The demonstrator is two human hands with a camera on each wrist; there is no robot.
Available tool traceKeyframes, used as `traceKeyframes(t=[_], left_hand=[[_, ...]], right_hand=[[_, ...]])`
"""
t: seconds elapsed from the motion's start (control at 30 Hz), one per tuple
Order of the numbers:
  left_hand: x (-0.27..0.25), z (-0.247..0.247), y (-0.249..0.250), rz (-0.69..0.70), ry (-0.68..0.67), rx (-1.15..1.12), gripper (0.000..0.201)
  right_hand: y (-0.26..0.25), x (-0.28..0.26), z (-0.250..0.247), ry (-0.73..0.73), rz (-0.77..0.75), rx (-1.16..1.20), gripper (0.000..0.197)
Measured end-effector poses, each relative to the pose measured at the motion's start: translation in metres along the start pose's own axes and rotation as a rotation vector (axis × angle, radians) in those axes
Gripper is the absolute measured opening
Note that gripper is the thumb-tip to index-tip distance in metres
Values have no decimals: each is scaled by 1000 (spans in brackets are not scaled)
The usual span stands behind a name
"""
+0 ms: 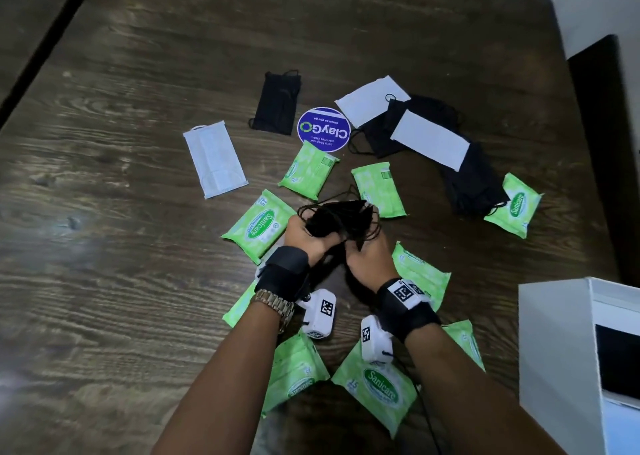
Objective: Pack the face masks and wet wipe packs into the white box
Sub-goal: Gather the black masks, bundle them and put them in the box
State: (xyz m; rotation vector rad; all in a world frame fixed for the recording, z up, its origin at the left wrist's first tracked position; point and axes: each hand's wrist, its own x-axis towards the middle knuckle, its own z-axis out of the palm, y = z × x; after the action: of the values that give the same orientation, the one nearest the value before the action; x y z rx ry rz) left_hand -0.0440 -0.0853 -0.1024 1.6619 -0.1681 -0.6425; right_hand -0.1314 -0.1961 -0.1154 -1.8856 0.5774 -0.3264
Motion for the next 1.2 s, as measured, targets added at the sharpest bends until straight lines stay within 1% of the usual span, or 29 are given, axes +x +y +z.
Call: traceKeyframes(t=[0.07,0.17,0.23,0.3,0.37,0.43,0.5,0.57,0.6,0.67,0.7,0.77,0.83,0.93,1.0,1.07,1.13,1.2], left_hand=[[-6,-1,2,4,6,-9,27],[-12,4,5,43,-37,47,28],[-13,9,7,78,-57,73,29],[-11,10,11,86,-52,34,23],[-9,8,11,78,-27,-15,21],[-8,5,4,15,23,-31,20],[-9,5,-3,-51,43,17,17],[-10,10,-6,-84,15,77,13],[-10,15,-7,-104,1,70,13],[-12,24,-3,-125,-9,81,17],[-13,27,2,-115,-1,100,20],[-13,26,8,-84,12,91,24],[-13,19,13,-53,18,49,17],[-16,9,14,-22,20,34,16],[-18,8,14,-23,-25,58,16],[-18,12,12,-38,-47,83,19],[-17,16,11,-32,-31,68,22],[-13,15,12,-28,2,-6,15]], right_hand=[[5,3,-2,40,-14,-3,53],[5,0,-1,9,3,-16,56],[6,-1,-1,17,-17,12,51],[5,0,-7,56,12,59,44],[7,1,-15,85,34,79,44],[14,-1,-22,53,68,24,45],[21,-4,-22,29,90,-22,46],[24,-5,-17,33,87,-72,49],[25,-6,-14,30,85,-78,51],[22,-7,-8,17,94,-67,47],[18,-7,-7,23,97,-62,44],[11,-5,-10,65,46,-13,40],[9,-3,-17,116,51,30,40],[14,-6,-29,110,44,-26,44],[18,-7,-27,108,25,-72,43],[18,-8,-21,90,61,-8,44],[16,-7,-16,84,73,11,44],[12,-4,-19,62,60,-4,47]])
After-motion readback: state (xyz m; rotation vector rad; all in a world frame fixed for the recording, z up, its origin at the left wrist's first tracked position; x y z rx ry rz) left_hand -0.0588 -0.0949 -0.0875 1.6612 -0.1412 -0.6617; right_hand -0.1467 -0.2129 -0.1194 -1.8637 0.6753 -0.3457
